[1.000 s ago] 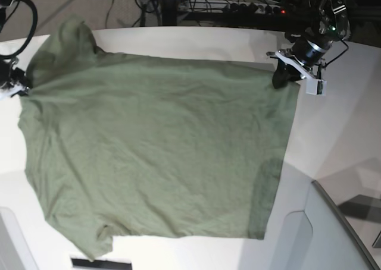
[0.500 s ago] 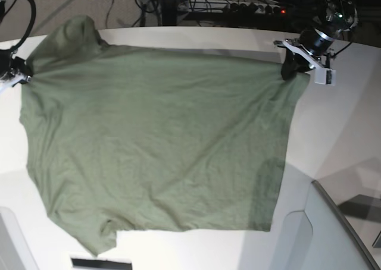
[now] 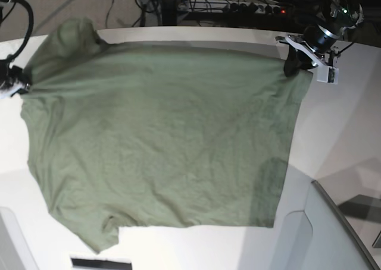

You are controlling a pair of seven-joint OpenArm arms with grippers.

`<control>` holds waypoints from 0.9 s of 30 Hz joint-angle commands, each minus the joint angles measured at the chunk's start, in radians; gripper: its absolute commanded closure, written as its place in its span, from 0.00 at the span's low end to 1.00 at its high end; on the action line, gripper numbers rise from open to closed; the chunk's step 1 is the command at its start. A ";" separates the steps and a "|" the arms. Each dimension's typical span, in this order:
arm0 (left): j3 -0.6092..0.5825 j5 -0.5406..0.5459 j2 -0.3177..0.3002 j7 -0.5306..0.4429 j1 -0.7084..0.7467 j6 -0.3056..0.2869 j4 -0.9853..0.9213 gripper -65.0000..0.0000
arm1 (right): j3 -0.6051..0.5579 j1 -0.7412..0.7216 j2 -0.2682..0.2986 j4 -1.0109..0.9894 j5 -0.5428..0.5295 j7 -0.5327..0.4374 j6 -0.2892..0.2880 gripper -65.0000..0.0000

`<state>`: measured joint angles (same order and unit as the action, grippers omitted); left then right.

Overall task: Layout the t-shirt on the table in an organized manner, then fold the t-shirt properly
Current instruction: 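Lift the held shirt edge with both grippers, then fold the lifted edge over onto the shirt and open both grippers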

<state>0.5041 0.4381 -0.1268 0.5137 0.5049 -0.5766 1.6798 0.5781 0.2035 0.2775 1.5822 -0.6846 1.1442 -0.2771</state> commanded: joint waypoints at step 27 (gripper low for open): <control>0.001 0.006 -0.018 0.141 -0.309 -0.007 -0.186 1.00 | -0.181 -0.349 0.142 -0.492 -0.010 -0.151 -0.001 1.00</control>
<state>0.5026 0.4274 -0.1337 0.6773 0.2031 -0.5766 1.4788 0.3923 -0.1295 0.3969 1.0756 -0.6830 0.9989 -0.2737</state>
